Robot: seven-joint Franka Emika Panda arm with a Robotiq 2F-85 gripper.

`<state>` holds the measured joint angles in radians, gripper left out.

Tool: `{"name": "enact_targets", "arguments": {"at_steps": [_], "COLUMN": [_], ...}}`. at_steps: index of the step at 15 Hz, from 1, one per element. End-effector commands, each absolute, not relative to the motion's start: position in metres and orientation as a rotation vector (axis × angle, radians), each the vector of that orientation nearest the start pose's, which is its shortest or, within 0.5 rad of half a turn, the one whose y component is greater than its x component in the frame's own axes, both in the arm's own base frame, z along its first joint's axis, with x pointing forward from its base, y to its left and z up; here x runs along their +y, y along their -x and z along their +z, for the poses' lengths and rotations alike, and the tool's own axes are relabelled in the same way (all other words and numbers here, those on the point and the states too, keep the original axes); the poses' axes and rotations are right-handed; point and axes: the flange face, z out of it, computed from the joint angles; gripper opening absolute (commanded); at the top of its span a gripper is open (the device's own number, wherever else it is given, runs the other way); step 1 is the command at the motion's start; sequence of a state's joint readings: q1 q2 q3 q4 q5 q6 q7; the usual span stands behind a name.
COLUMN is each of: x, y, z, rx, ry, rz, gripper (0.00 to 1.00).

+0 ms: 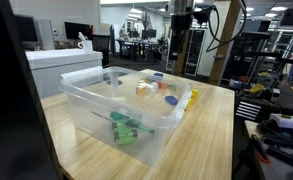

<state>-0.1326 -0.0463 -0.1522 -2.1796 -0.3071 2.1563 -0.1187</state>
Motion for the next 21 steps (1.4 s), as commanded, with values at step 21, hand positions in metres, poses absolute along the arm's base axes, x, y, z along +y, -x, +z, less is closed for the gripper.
{"name": "enact_targets", "arguments": {"at_steps": [21], "x": [-0.232], "y": [-0.521], "z": [0.251], "rx": [0.302], "ry": [3.473], "rz": [0.287], "gripper": [1.0]}}
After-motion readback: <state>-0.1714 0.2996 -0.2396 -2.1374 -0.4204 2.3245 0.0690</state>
